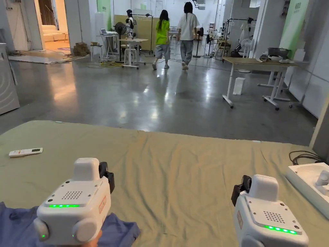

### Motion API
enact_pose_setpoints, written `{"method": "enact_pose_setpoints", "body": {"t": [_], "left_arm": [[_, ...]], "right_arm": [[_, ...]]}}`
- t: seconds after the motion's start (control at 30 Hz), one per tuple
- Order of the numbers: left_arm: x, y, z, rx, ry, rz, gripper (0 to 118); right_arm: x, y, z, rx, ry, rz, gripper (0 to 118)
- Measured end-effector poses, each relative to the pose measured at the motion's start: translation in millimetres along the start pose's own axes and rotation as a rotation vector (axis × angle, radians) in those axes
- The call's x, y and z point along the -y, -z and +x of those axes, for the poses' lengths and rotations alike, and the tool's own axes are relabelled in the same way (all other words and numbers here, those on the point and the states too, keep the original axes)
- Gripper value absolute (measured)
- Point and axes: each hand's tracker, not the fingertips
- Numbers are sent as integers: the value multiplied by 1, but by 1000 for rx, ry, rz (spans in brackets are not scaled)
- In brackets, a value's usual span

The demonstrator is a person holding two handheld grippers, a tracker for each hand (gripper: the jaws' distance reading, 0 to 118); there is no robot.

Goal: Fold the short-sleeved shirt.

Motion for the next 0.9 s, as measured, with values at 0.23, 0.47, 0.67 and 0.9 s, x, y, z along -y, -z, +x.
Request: {"method": "enact_pose_setpoints", "body": {"t": [0.23,0.47,0.67,0.9], "left_arm": [[17,2,-70,-50,-10,-278,1],[78,19,-167,-48,-158,-684,5],[123,34,-216,-78,-166,-826,67],[165,55,-218,-77,-134,-952,68]], "right_arm": [[6,4,-24,-71,-52,-44,0],[29,11,-53,-137,-94,-118,0],[47,17,-70,-164,-114,-190,0],[62,22,-77,-168,-150,-237,0]]}}
